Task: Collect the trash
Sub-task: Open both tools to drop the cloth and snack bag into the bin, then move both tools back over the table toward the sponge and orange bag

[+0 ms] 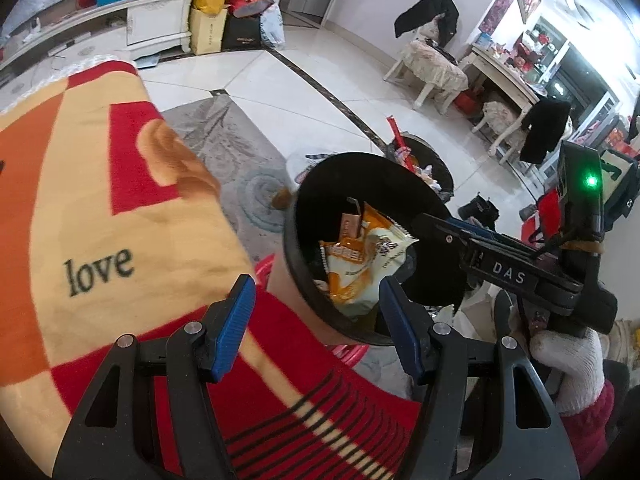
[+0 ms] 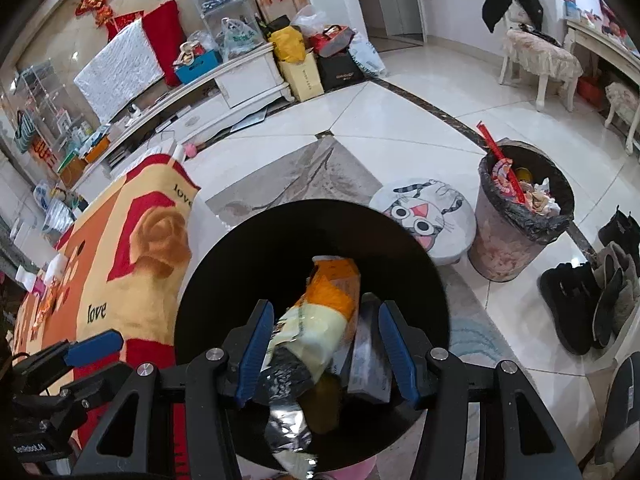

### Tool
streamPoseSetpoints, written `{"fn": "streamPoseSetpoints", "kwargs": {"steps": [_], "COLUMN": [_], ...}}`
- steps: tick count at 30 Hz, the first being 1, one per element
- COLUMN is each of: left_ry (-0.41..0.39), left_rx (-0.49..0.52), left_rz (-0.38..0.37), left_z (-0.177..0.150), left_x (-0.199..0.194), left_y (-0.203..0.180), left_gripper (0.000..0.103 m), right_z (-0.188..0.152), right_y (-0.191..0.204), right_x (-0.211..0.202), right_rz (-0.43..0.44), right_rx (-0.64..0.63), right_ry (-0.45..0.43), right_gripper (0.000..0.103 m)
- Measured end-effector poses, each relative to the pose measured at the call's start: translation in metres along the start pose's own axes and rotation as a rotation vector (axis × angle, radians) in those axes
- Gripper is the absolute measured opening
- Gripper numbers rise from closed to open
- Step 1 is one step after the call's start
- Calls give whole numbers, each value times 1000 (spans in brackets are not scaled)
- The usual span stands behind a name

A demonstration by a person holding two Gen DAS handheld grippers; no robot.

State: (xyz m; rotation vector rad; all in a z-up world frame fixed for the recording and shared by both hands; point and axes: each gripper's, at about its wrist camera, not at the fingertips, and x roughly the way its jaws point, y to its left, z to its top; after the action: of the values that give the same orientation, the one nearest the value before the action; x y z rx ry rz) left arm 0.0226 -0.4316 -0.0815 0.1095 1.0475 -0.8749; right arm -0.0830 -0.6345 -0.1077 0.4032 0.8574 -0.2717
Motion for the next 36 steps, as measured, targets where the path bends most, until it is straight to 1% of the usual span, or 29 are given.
{"fn": "streamPoseSetpoints", "kwargs": {"steps": [8,11,17,25,29,32,36], "left_ry": [-34,-46,-65,-92,-104,-108,-118], "left_rx": [-34,-46,-70,-138,-173,-198,-232], "left_rz": [86,115,167,216,236,257,310], "left_z": [-7,-8,-17,-33,-42,-48,-56], "left_x": [-14,-20,-34,-63,-84,-102,-129], "left_y": [28,37,60,100,125,153,192], "left_gripper": [63,63,63,63,63,63,63], "right_z": [-5,-7,-12,-18,-23,-28,-36], "right_y": [28,40,71,120,154,182,219], "right_x": [0,2,8,19,27,34,43], "right_rz": [14,23,50,101,141,173,212], "right_rx": [-54,-75,-120,-188,-238,-279,-327], "right_ry": [7,13,28,54,76,95,122], "right_gripper": [53,57,59,59,59,60,63]}}
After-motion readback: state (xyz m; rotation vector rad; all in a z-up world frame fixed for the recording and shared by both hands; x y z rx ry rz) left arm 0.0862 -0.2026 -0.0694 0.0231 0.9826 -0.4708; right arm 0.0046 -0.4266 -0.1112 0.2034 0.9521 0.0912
